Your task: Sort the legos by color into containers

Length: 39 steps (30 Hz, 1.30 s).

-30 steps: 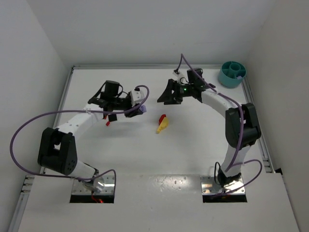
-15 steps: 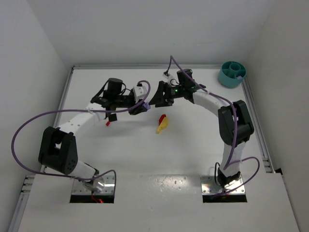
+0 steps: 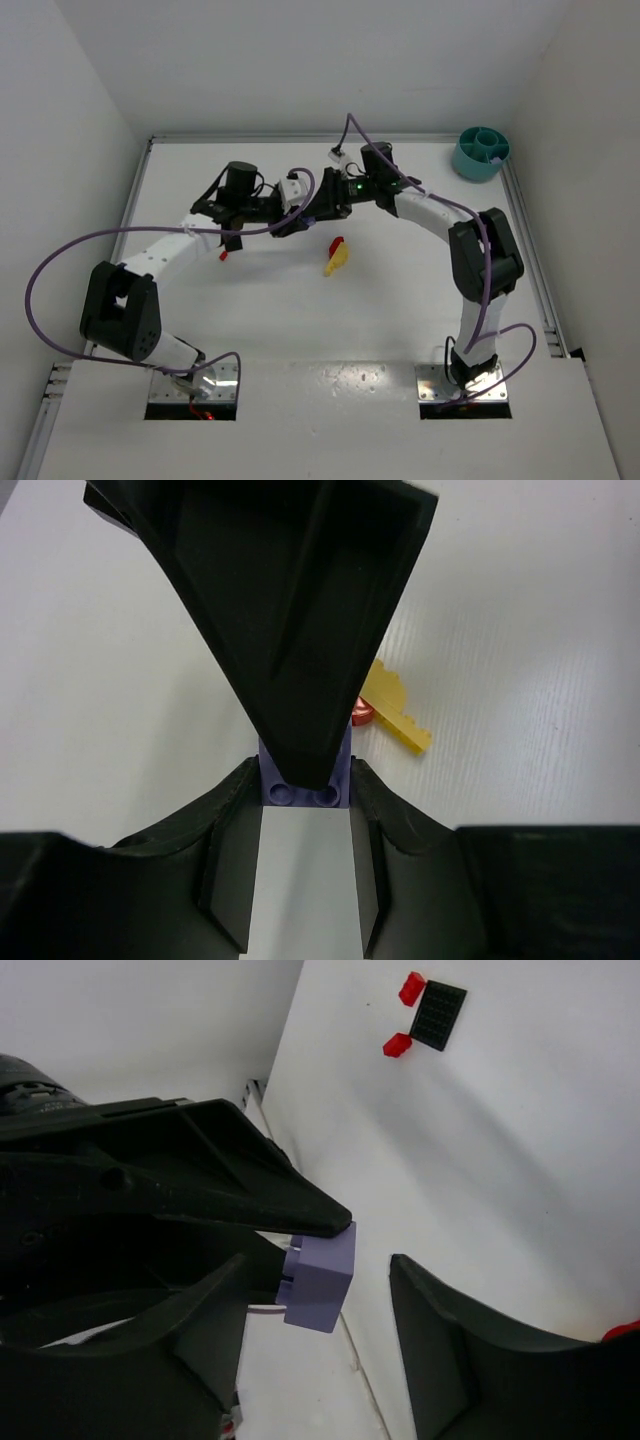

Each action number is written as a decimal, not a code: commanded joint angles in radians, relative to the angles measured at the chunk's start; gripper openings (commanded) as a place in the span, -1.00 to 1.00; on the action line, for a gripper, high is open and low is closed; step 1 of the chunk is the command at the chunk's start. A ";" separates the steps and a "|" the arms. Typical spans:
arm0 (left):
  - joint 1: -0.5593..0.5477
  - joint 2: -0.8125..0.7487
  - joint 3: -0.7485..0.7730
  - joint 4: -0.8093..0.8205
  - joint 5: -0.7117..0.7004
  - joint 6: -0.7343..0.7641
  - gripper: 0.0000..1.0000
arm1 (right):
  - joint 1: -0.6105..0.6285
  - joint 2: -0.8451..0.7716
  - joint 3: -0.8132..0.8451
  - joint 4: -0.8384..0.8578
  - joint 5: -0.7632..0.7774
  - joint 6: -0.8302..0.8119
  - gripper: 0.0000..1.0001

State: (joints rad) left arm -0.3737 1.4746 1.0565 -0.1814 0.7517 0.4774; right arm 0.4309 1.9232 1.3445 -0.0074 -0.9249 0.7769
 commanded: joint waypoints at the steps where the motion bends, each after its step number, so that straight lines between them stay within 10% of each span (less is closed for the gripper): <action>1: -0.008 0.004 0.005 0.042 0.009 0.003 -0.35 | 0.017 -0.044 -0.002 0.081 -0.051 0.032 0.05; 7: -0.008 0.004 0.005 0.042 0.000 0.003 -0.31 | 0.017 -0.044 -0.011 0.081 -0.051 0.032 -0.46; 13: -0.008 -0.008 -0.006 0.051 -0.031 -0.017 0.35 | -0.010 -0.078 0.001 0.002 0.017 -0.049 -0.73; 23: 0.053 -0.048 -0.024 0.008 -0.089 -0.069 0.74 | -0.099 -0.145 0.157 -0.321 0.814 -0.488 -0.90; 39: 0.064 -0.039 -0.066 0.083 -0.140 -0.111 0.99 | -0.423 0.232 0.613 -0.355 1.273 -0.625 -0.95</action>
State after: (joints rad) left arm -0.3195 1.4502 0.9909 -0.1669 0.6147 0.4011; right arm 0.0242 2.1284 1.8587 -0.3592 0.2298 0.1856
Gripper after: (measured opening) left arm 0.994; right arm 0.282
